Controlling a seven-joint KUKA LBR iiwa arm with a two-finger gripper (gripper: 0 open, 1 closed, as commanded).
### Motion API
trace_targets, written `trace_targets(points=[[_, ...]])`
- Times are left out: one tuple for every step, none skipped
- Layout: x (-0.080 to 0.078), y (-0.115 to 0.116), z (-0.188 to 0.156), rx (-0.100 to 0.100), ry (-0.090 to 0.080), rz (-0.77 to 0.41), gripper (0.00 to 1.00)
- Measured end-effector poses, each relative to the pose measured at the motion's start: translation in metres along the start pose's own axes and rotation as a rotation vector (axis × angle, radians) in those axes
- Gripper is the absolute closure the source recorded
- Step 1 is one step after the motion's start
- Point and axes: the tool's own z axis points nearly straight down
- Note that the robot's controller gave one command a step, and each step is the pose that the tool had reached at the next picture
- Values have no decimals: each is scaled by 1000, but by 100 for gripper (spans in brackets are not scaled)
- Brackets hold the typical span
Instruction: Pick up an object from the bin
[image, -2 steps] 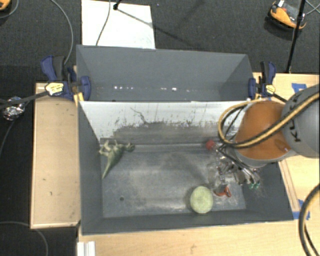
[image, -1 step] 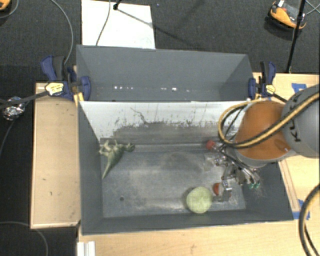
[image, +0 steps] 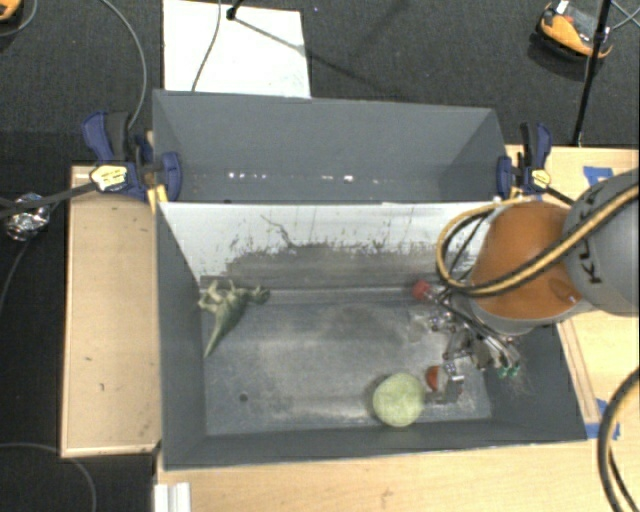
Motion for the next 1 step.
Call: trace_targets(points=[[7,2,4,1,-2,-127,0]])
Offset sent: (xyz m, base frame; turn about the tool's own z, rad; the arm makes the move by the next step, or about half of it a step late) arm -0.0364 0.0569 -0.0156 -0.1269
